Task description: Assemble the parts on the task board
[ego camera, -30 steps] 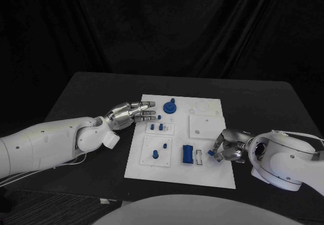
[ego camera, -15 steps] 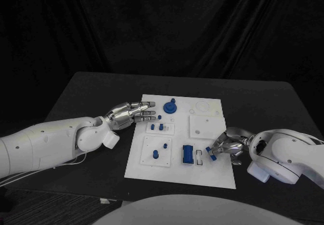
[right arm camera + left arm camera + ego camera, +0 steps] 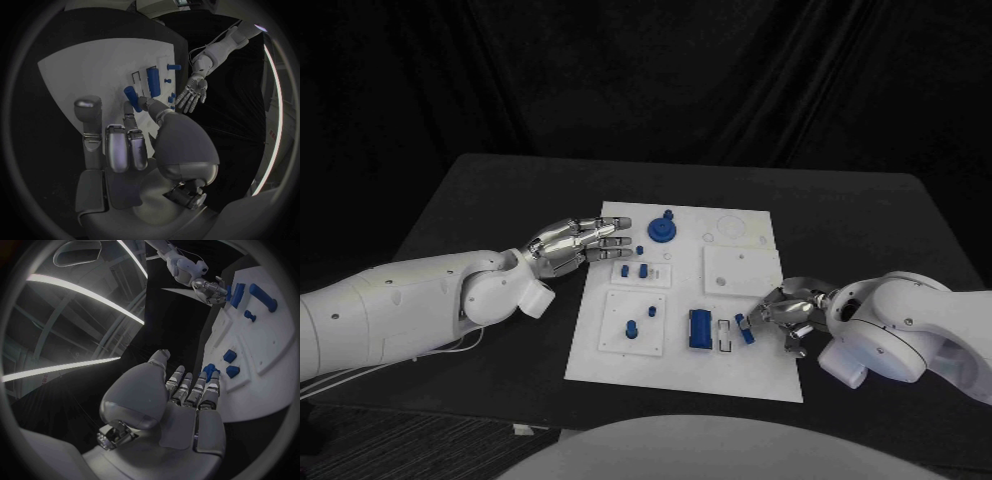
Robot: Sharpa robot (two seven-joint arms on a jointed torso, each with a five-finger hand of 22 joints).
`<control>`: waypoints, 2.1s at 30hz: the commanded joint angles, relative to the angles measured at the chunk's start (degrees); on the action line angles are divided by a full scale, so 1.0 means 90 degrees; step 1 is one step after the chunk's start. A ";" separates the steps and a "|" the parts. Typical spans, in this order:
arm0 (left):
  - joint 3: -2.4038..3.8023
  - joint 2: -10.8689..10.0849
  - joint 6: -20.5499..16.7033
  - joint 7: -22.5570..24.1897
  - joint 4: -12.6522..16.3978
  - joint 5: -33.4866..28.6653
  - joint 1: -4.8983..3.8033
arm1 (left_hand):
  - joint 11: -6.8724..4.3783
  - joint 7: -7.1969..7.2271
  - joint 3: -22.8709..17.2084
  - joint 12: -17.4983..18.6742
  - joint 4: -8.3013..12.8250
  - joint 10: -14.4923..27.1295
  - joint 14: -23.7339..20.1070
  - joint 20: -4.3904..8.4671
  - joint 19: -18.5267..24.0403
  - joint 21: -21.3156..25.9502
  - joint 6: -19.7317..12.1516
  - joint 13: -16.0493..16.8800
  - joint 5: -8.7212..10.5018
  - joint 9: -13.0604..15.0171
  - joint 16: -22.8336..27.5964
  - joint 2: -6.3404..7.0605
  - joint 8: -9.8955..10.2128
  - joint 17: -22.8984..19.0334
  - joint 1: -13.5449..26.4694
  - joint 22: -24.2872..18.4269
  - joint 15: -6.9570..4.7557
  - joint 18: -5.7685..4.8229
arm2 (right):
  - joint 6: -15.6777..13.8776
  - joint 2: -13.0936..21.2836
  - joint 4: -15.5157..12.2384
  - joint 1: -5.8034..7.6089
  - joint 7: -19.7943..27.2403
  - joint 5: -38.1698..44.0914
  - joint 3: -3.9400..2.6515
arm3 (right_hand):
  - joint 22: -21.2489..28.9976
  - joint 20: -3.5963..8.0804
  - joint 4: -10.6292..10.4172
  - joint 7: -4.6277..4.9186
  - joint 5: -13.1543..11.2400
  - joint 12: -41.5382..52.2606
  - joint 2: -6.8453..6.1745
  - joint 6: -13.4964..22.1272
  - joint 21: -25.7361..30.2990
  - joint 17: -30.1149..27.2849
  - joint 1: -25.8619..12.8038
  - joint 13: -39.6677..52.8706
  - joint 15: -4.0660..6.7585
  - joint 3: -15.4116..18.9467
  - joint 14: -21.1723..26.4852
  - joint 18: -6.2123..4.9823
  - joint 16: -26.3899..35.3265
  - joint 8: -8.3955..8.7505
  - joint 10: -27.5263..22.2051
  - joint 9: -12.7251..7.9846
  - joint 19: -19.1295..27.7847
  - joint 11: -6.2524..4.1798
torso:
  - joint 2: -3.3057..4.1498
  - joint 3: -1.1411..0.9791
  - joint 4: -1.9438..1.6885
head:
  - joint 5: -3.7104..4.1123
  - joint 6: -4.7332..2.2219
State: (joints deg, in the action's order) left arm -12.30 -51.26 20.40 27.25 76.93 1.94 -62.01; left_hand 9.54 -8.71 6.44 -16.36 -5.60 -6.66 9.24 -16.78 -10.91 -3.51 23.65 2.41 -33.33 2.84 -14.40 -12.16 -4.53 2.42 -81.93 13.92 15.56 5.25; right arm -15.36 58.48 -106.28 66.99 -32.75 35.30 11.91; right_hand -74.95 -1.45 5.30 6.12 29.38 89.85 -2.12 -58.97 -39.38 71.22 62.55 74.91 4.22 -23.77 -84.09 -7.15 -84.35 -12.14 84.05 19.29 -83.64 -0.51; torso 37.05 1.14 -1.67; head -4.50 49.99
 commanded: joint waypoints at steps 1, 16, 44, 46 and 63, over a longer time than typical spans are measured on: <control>0.0006 0.0000 0.0060 0.0069 0.0019 -0.0017 0.0009 | 0.0013 -0.0041 -0.0034 -0.0020 -0.0008 -0.0024 0.0051 0.0001 -0.0065 -0.0043 0.0050 0.0010 -0.0022 0.0007 -0.0021 0.0001 -0.0034 0.0009 0.0050 -0.0003 -0.0013 -0.0036 | -0.0152 -0.0013 0.0016 -0.0036 -0.0205 -0.0616 0.0001 | -0.0508 0.0002 -0.0008 -0.0282 -0.0050 0.0017 0.0016 -0.0313 0.0023 -0.0011 -0.0031 0.1676 0.0051 0.0048 -0.0321 -0.0070 0.0016 0.0035 0.0662 -0.0002 0.0059 -0.0035 | 0.0001 0.0000 0.0000 | 0.0002 0.0001; 0.0006 0.0016 0.0076 0.0074 0.0008 -0.0017 0.0009 | 0.0016 -0.0040 -0.0035 -0.0019 -0.0005 -0.0025 0.0050 0.0001 -0.0062 -0.0042 0.0054 0.0010 -0.0022 0.0007 -0.0020 0.0007 -0.0035 0.0009 0.0053 -0.0007 -0.0013 -0.0036 | -0.0128 -0.0108 0.0028 -0.0104 -0.0247 -0.1112 0.0001 | -0.0456 0.0000 -0.0066 -0.0272 -0.0144 0.0017 0.0049 -0.0263 0.0238 -0.0045 -0.0077 0.1676 0.0048 0.0146 -0.0315 -0.0101 0.0027 0.0085 0.0662 -0.0013 0.0131 -0.0028 | 0.0000 0.0000 -0.0001 | 0.0004 0.0001; 0.0006 0.0033 0.0099 0.0053 -0.0010 -0.0017 0.0010 | 0.0026 -0.0042 -0.0042 -0.0011 0.0007 -0.0025 0.0051 0.0001 -0.0057 -0.0041 0.0040 0.0007 -0.0022 0.0005 -0.0024 0.0019 -0.0035 0.0009 0.0067 -0.0019 -0.0010 -0.0036 | -0.0332 -0.0161 0.0007 -0.0203 0.0083 -0.0916 0.0002 | -0.0393 -0.0038 -0.0124 -0.0226 -0.0398 0.0017 0.0129 -0.0055 0.0445 -0.0129 -0.0041 0.1676 0.0006 0.0338 -0.0297 -0.0126 0.0059 0.0083 0.0662 0.0008 0.0219 0.0018 | 0.0001 0.0001 -0.0001 | -0.0015 0.0001; 0.0006 0.0034 0.0103 0.0048 -0.0010 -0.0017 0.0010 | 0.0026 -0.0042 -0.0042 -0.0011 0.0007 -0.0025 0.0051 0.0001 -0.0057 -0.0041 0.0040 0.0007 -0.0022 0.0005 -0.0024 0.0019 -0.0035 0.0009 0.0067 -0.0019 -0.0010 -0.0036 | -0.0371 -0.0160 -0.0017 -0.0207 0.0108 -0.0745 0.0002 | -0.0391 -0.0038 -0.0116 -0.0226 -0.0391 0.0017 0.0128 -0.0049 0.0451 -0.0130 -0.0028 0.1676 0.0007 0.0342 -0.0297 -0.0127 0.0059 0.0076 0.0662 0.0014 0.0221 0.0017 | 0.0001 0.0000 0.0000 | -0.0015 0.0001; 0.0006 0.0057 0.0143 0.0002 -0.0029 -0.0017 0.0015 | 0.0030 -0.0042 -0.0049 -0.0004 0.0010 -0.0022 0.0046 0.0001 -0.0052 -0.0039 0.0030 0.0005 -0.0022 0.0003 -0.0020 0.0018 -0.0034 0.0007 0.0073 -0.0026 -0.0009 -0.0037 | -0.0389 -0.0178 -0.0108 -0.0228 0.0200 0.0295 0.0002 | -0.0379 -0.0044 -0.0109 -0.0205 -0.0488 0.0017 0.0120 0.0077 0.0487 -0.0134 0.0016 0.1676 -0.0001 0.0446 -0.0297 -0.0131 0.0060 -0.0013 0.0662 0.0082 0.0231 0.0032 | 0.0002 0.0000 -0.0001 | -0.0031 0.0001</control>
State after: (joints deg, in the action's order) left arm -12.30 -50.89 20.68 26.98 76.61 1.94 -61.96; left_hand 9.52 -8.71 6.28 -16.35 -5.45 -6.64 9.24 -16.78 -10.91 -3.51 23.65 2.43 -33.33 2.84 -14.40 -11.97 -4.51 2.43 -81.74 13.73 15.56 5.25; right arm -18.37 56.91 -107.04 65.09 -31.81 34.33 11.93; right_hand -74.91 -1.85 4.27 4.20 25.20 89.85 -1.18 -58.66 -35.21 70.03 62.11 74.93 4.23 -20.06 -84.08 -8.08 -84.10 -11.89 84.03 19.98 -81.98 -0.52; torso 37.05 1.15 -1.67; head -4.78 49.99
